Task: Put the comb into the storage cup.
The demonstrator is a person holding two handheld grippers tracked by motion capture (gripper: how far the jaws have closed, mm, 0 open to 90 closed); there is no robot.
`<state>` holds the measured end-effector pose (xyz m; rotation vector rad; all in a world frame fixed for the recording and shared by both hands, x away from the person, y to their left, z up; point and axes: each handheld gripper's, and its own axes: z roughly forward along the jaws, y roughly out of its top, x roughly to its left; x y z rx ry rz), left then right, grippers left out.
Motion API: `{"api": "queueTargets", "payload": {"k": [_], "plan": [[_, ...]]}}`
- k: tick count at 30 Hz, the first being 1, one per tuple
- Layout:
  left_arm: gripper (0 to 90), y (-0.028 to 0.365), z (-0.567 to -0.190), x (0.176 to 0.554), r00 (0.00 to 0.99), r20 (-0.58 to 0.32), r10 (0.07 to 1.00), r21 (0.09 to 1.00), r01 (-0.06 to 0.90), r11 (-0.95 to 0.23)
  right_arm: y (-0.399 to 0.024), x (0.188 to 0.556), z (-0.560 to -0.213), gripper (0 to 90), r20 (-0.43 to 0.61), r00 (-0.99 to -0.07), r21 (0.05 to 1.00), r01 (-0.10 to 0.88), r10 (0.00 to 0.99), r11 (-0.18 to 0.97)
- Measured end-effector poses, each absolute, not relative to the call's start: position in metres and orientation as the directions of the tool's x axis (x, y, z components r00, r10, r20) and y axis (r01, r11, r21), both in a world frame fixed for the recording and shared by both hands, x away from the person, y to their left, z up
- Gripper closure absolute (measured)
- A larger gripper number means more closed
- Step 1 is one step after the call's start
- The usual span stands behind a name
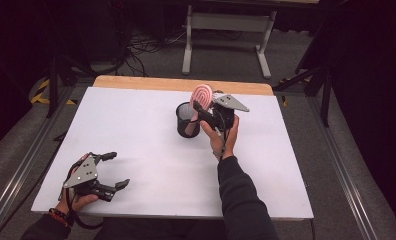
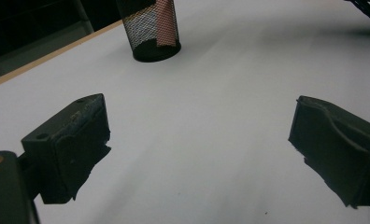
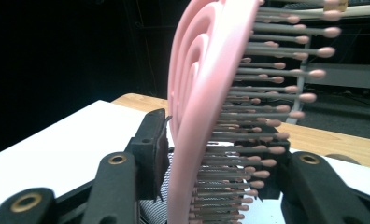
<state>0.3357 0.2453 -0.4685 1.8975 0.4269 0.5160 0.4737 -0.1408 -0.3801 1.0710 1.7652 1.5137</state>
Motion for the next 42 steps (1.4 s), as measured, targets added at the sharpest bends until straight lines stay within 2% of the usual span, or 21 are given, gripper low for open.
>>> {"api": "queueTargets", "payload": {"k": [42], "plan": [[6.0,0.243,-0.469,0.336,0.839,0.162,0.520,0.924,0.055,-0.378,-0.147,0.479,-0.394,50.2,0.041,-0.453,0.966,0.245,0.890,0.080]]}}
